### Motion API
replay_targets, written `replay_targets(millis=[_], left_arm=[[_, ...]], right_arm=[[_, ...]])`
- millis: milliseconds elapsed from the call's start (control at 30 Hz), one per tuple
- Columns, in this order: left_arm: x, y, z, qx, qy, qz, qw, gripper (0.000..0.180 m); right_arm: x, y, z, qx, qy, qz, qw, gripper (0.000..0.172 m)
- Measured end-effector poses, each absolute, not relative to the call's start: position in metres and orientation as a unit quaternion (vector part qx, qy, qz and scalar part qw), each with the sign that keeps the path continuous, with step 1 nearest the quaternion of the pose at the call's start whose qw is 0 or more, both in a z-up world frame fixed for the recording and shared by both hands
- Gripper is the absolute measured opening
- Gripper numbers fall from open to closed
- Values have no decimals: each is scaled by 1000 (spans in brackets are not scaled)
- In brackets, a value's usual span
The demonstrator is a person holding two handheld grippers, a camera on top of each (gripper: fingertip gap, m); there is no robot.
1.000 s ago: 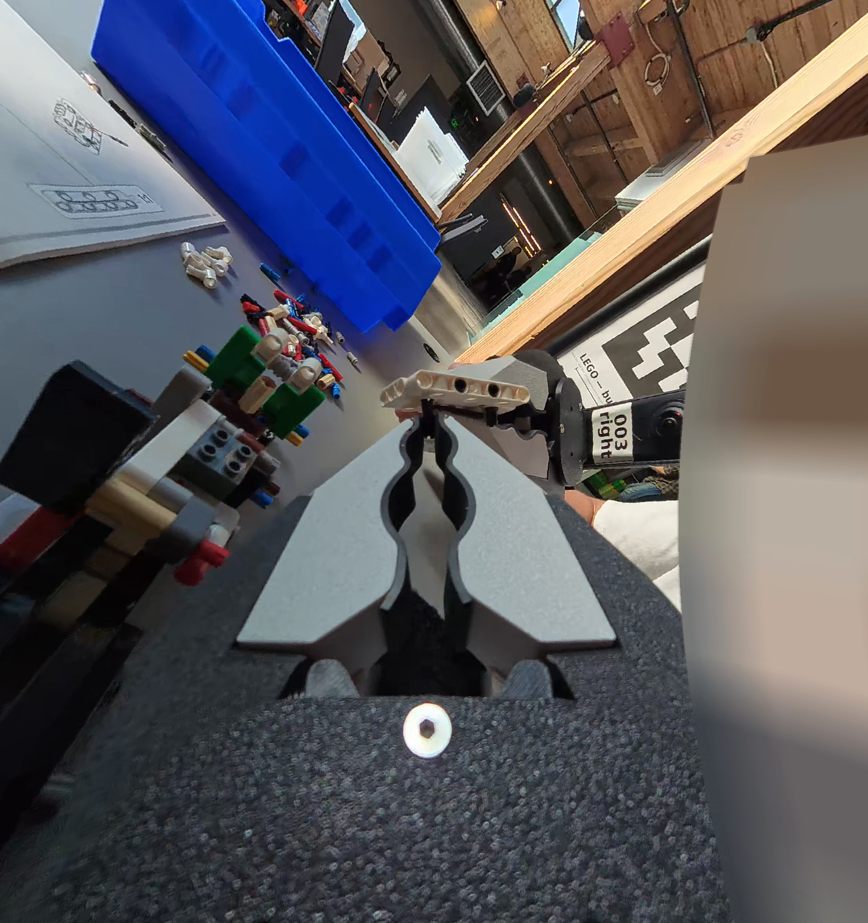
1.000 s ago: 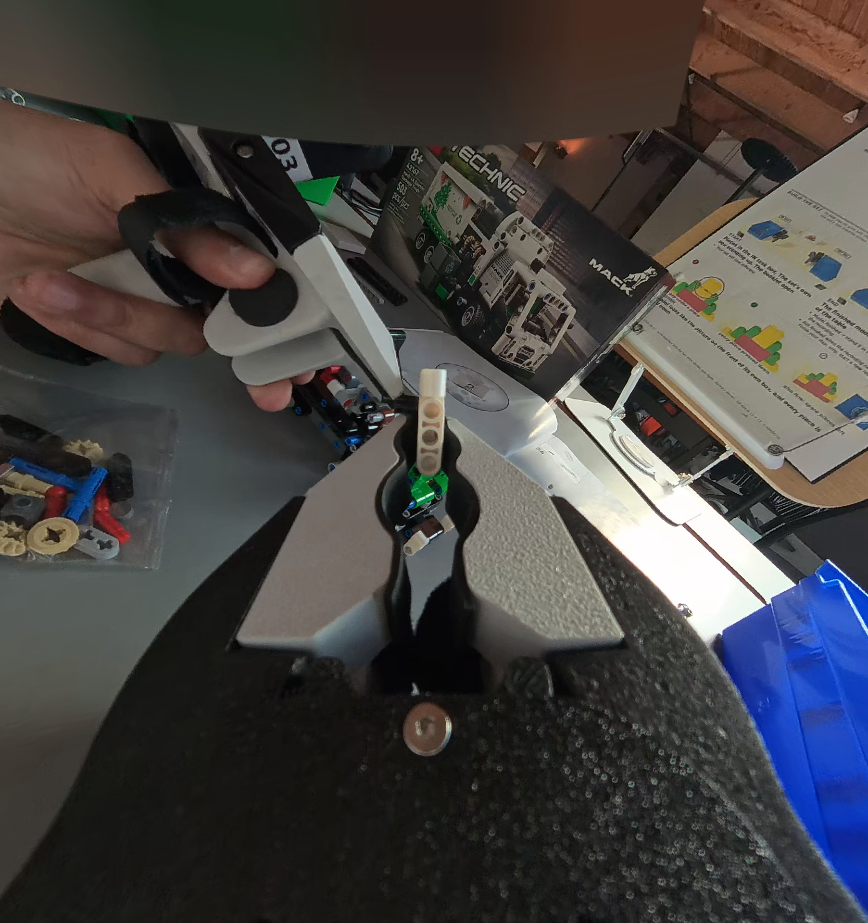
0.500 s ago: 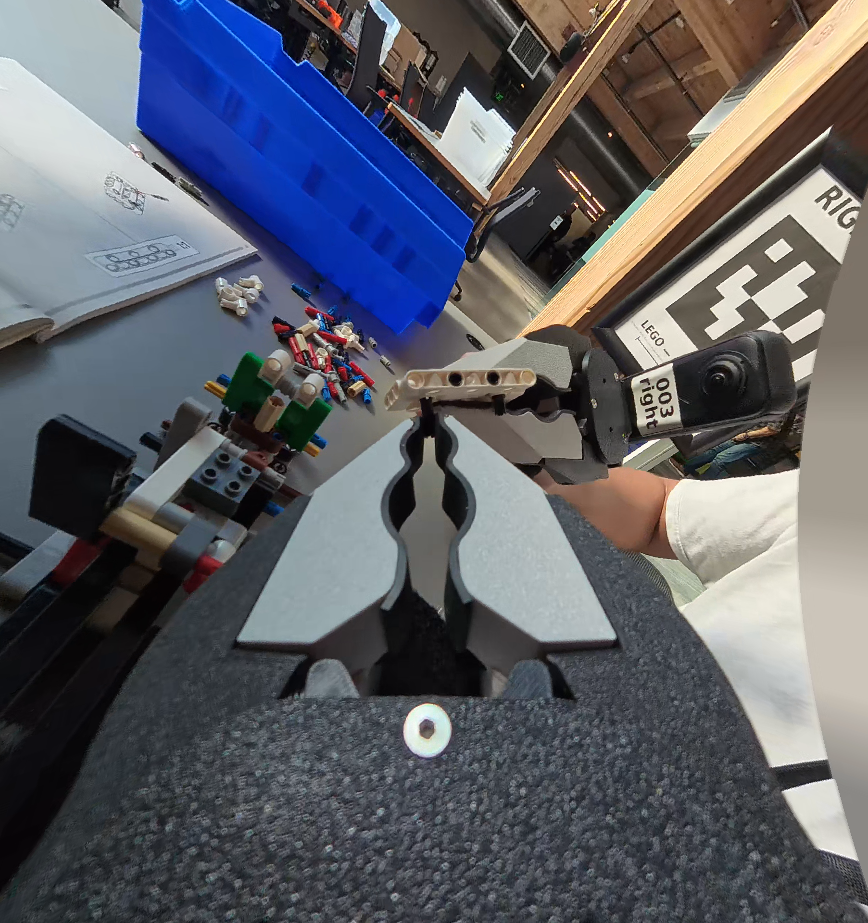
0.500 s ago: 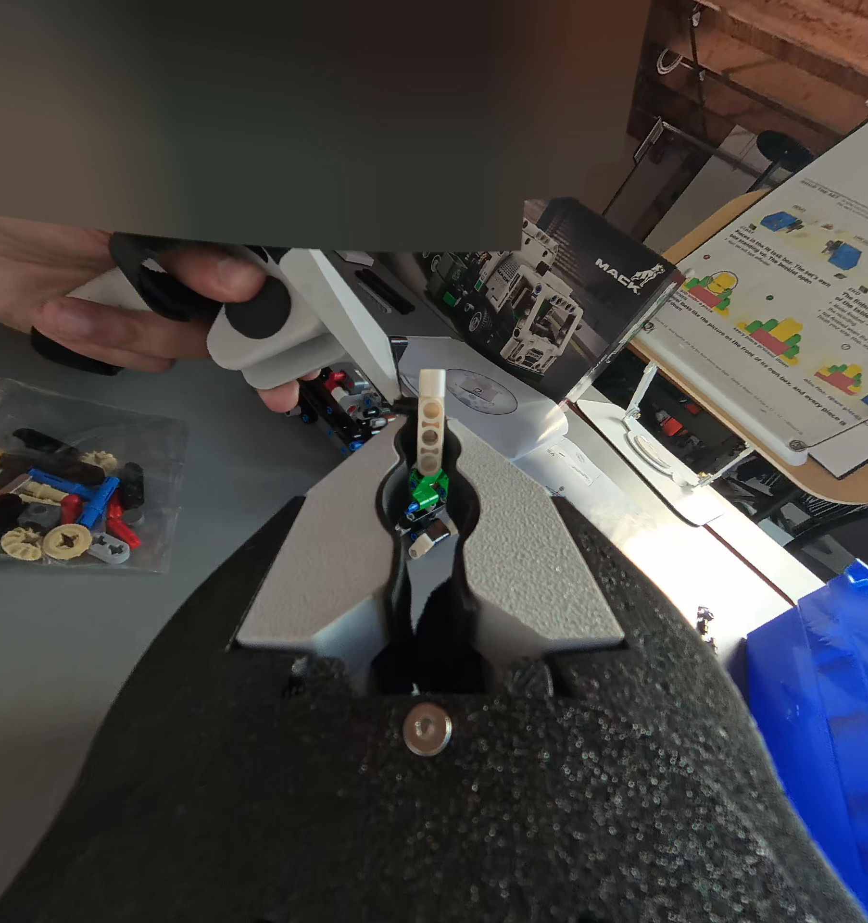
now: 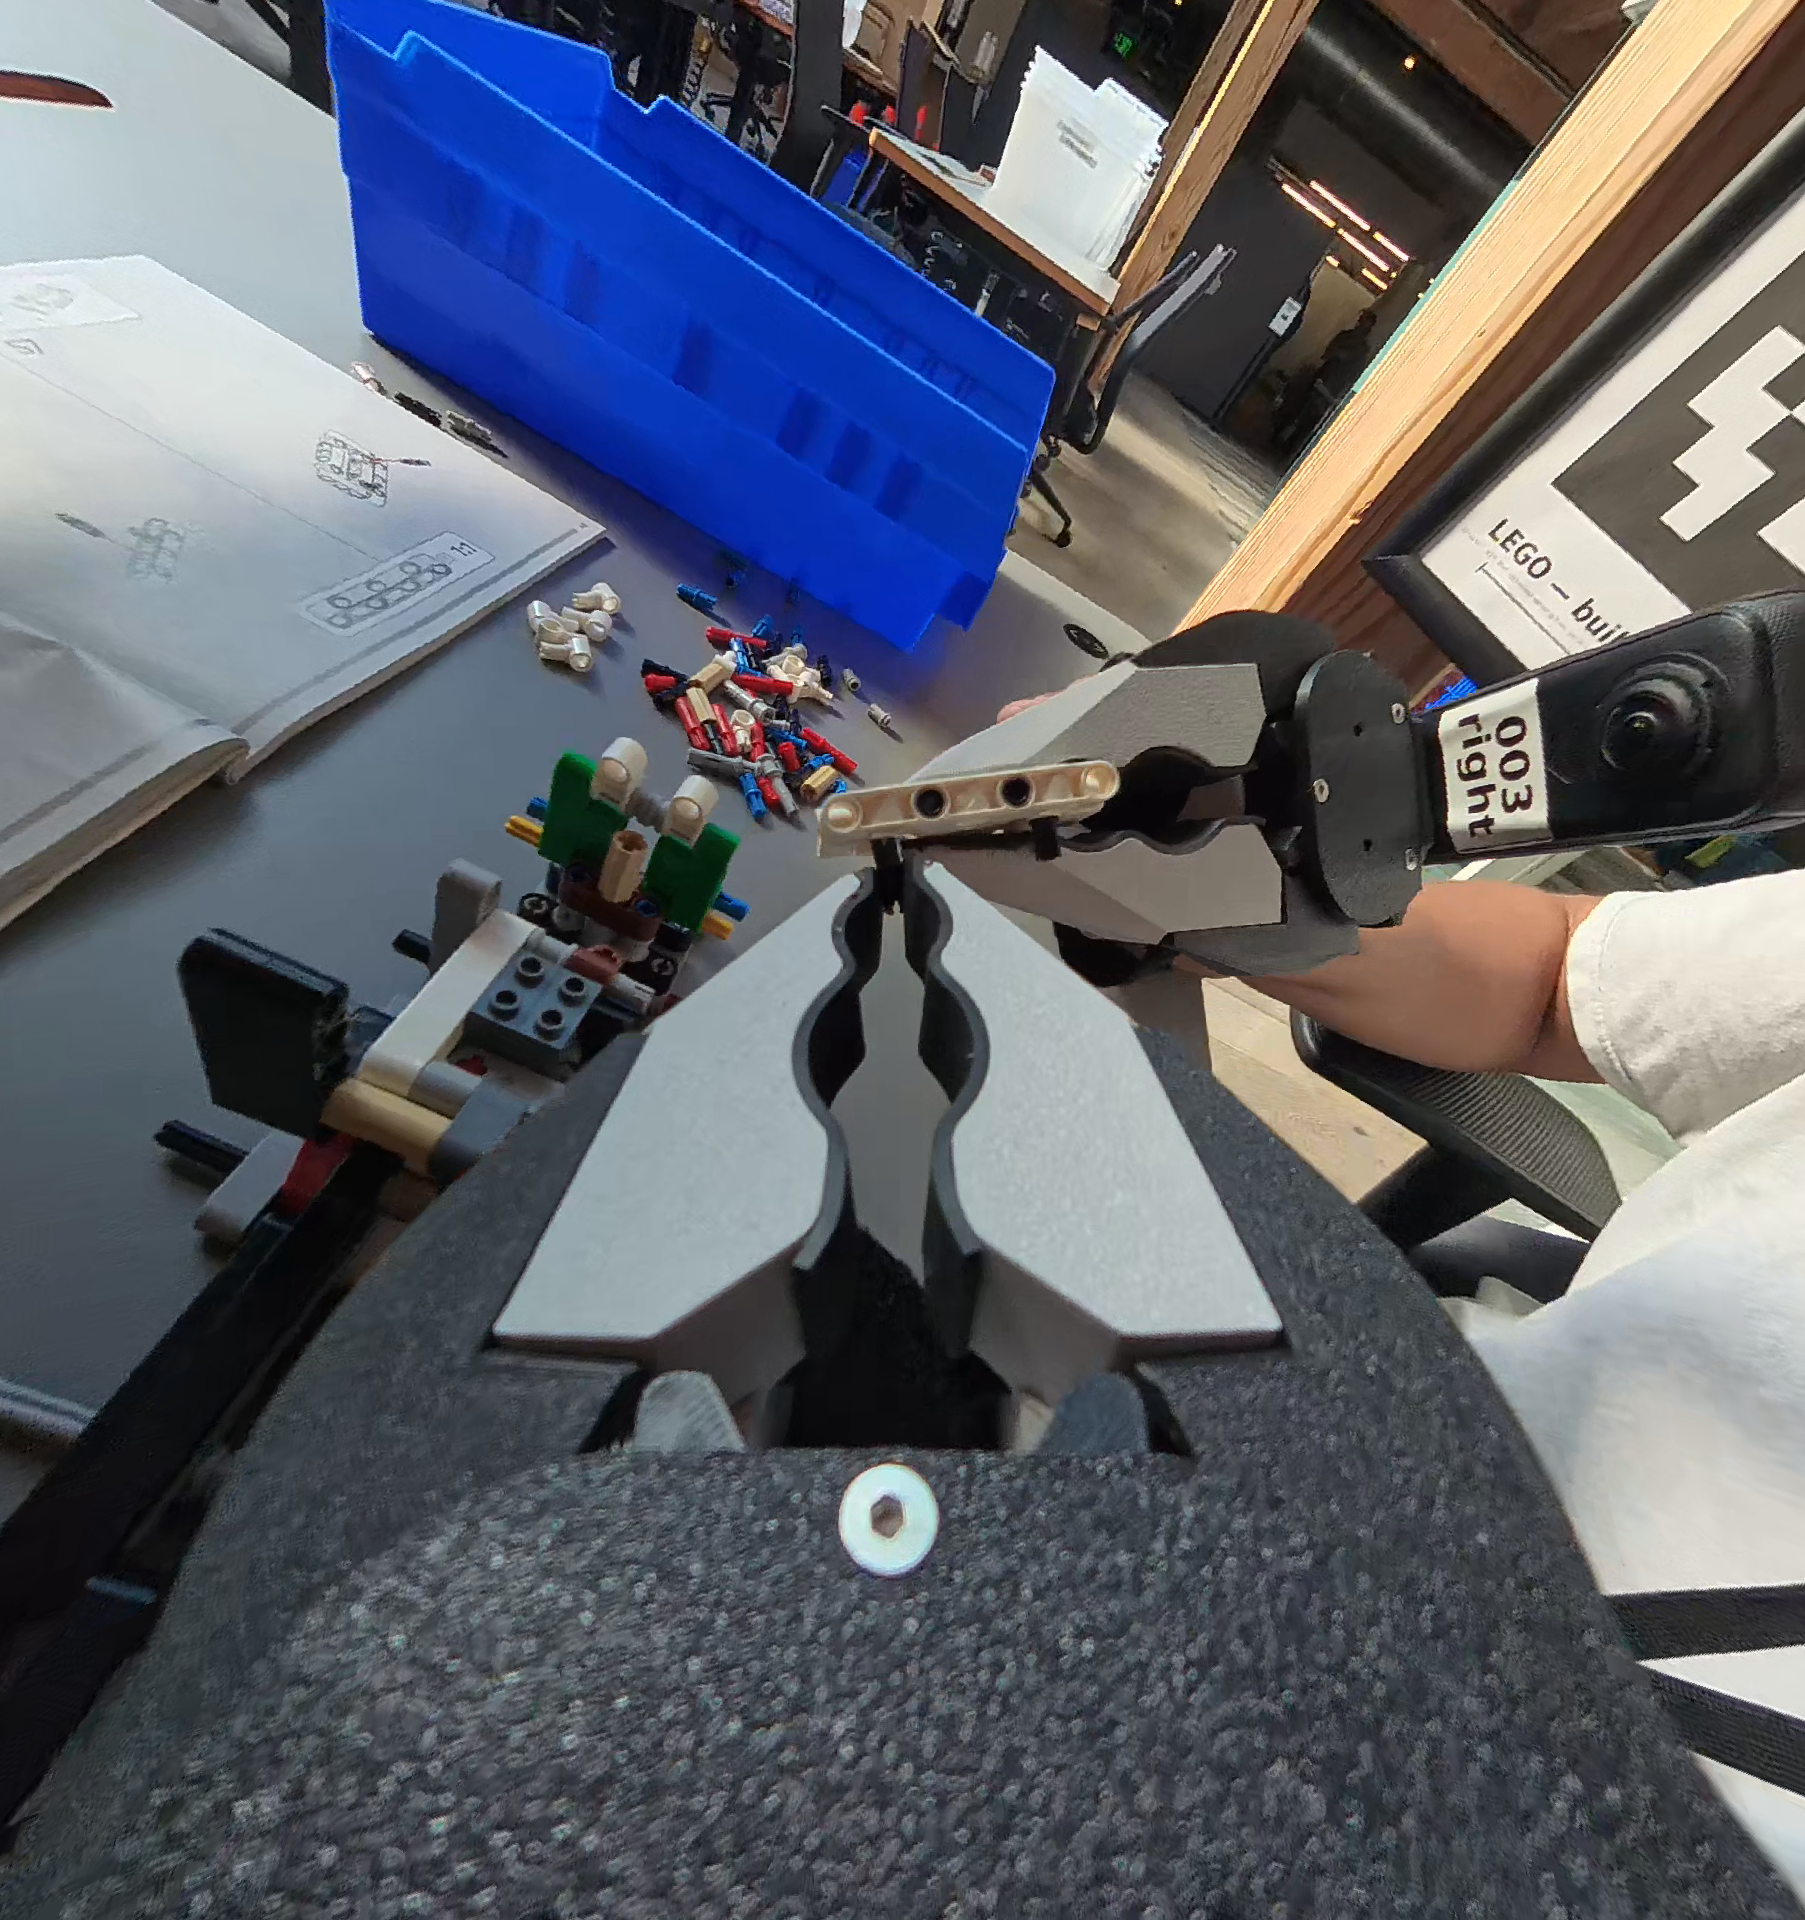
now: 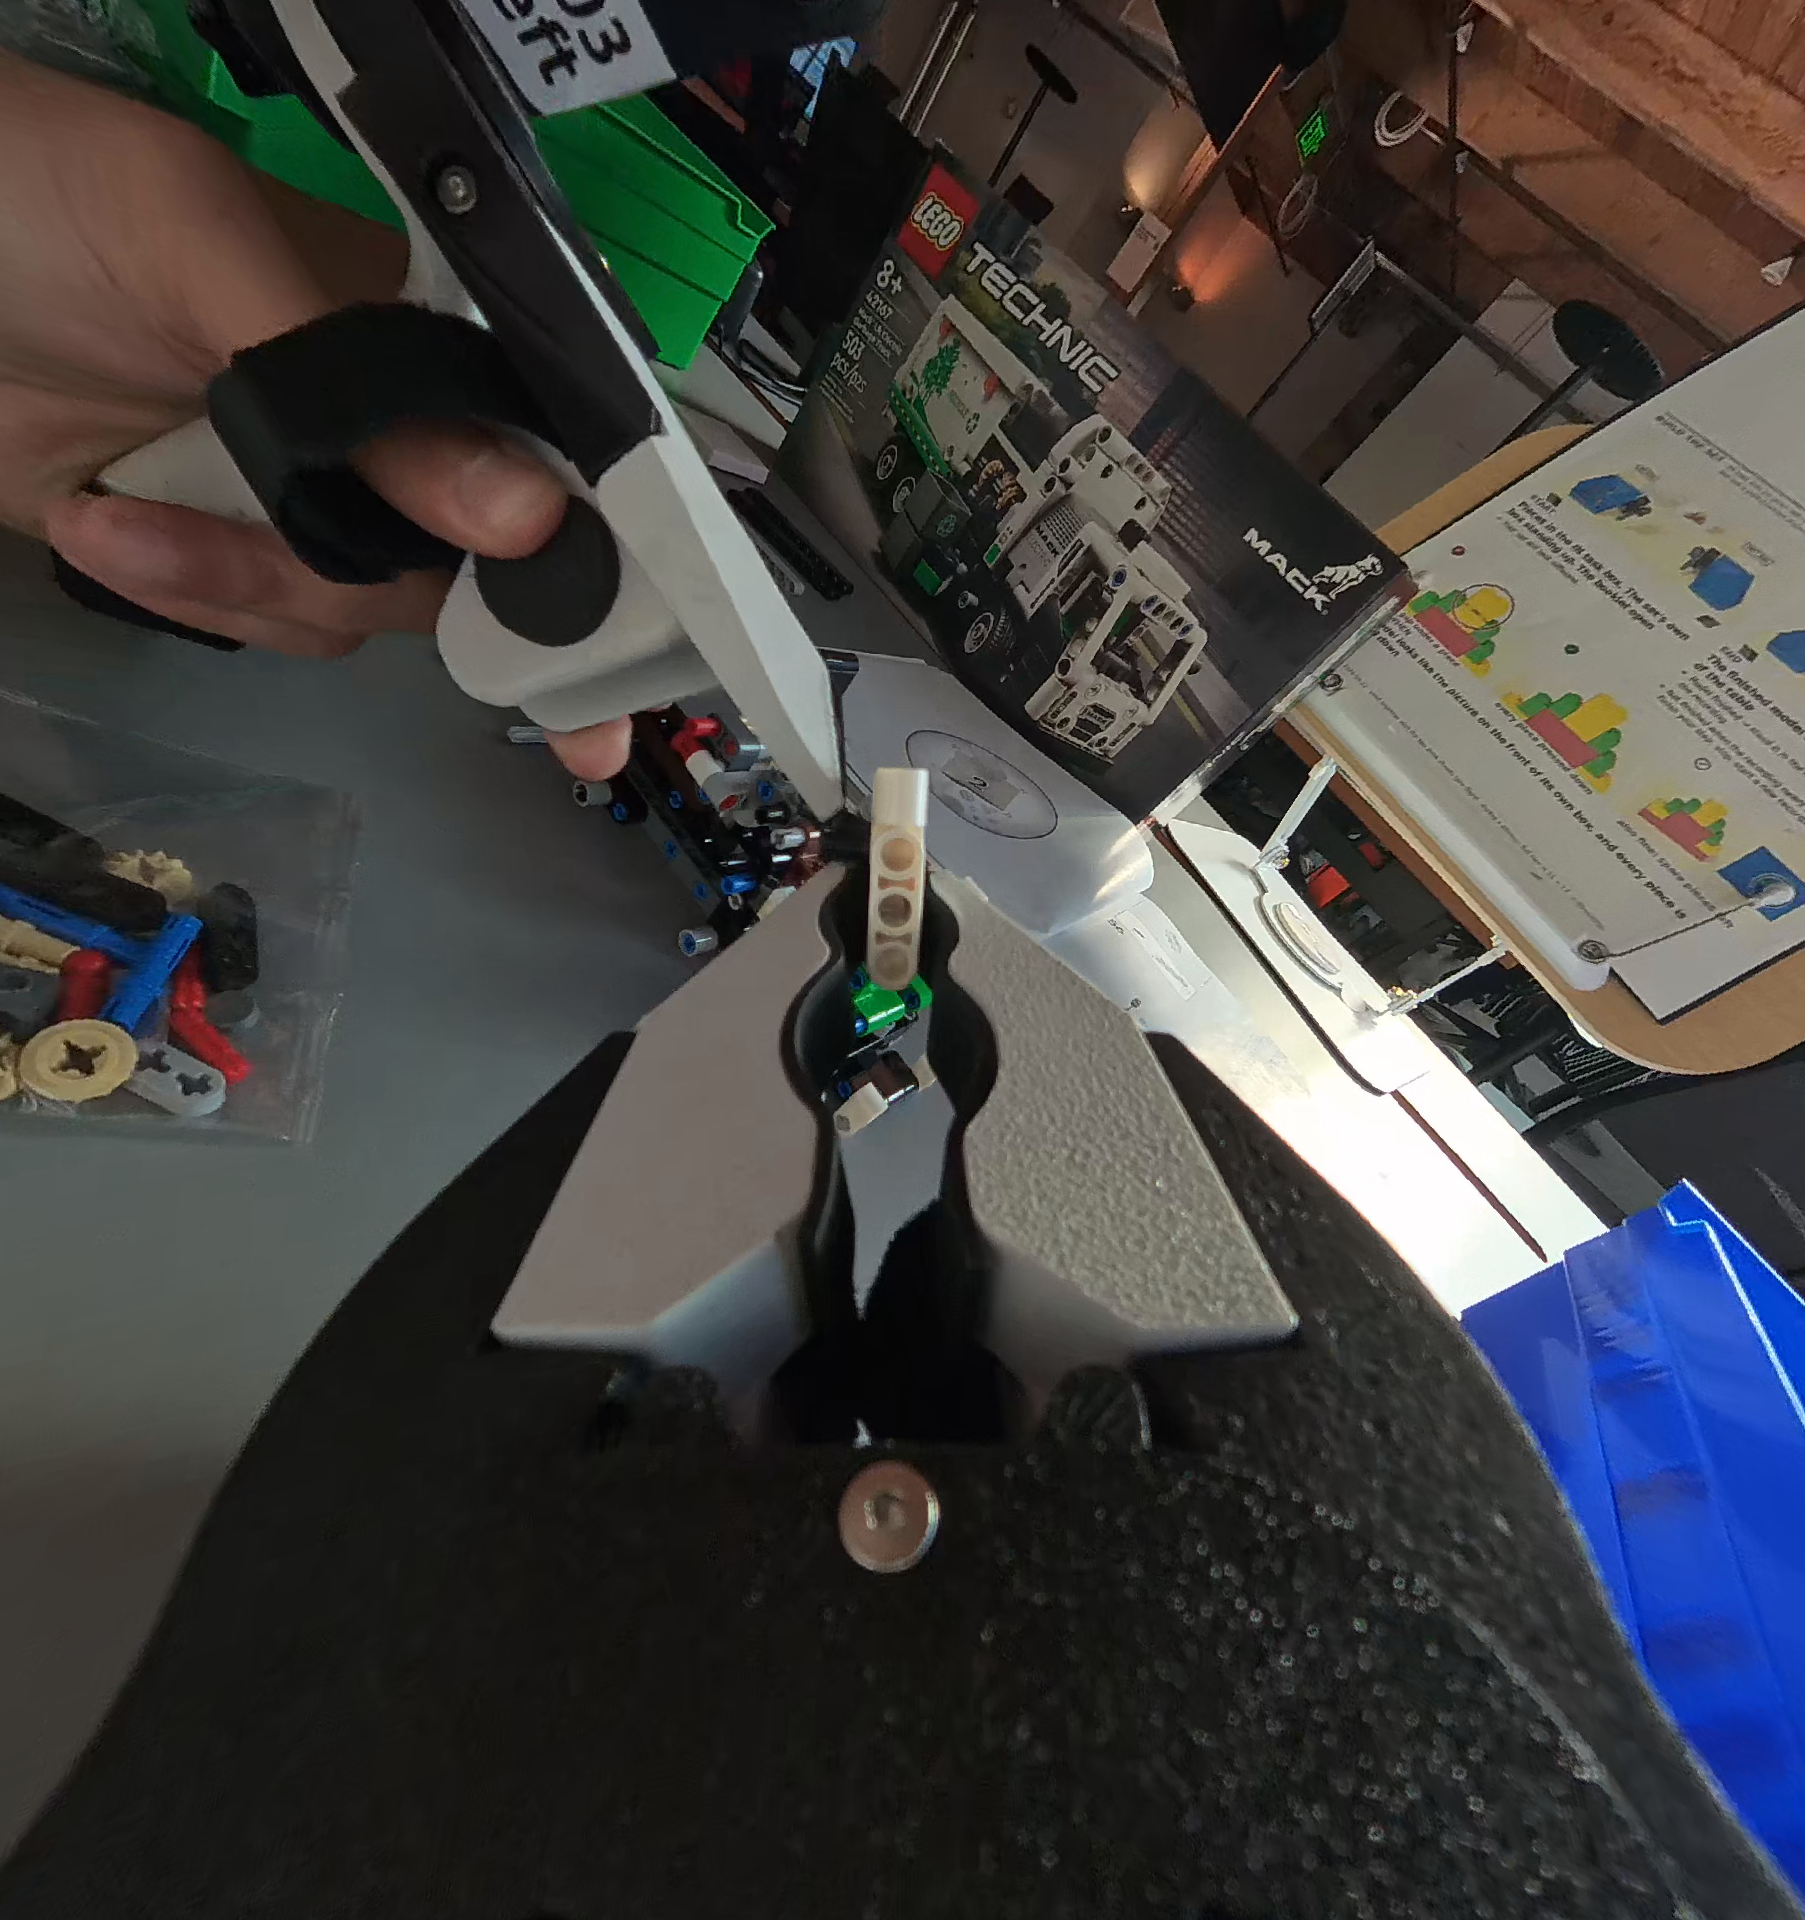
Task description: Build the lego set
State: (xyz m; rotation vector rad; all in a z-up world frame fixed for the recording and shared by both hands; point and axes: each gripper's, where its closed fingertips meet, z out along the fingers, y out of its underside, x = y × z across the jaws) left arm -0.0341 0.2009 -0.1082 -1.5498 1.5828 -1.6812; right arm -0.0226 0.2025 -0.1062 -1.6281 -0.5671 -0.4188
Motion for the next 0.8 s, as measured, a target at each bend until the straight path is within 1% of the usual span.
replay_targets(millis=[67,167,267,467,667,800], left_arm=[[-34,203,-108,-544,571,-578,210,1],[-33,206,-104,-527,593,-544,274,0],[-33,207,-100,-516,599,-531,304,0],[-32,200,-104,-511,610,-527,298,0],[-38,193,-114,-495,657,-483,301,0],[-45,176,-135,-488,698,-461,249,0]], right_arm=[[-22,203,-108,-714,-248,-189,627,6],[-25,204,-108,-725,-232,-153,630,6],[-25,204,-104,-729,-210,-109,642,6],[-20,205,-103,-735,-192,-85,645,6],[-4,202,-100,-740,-146,-58,654,6],[3,202,-100,-742,-124,-40,657,6]])
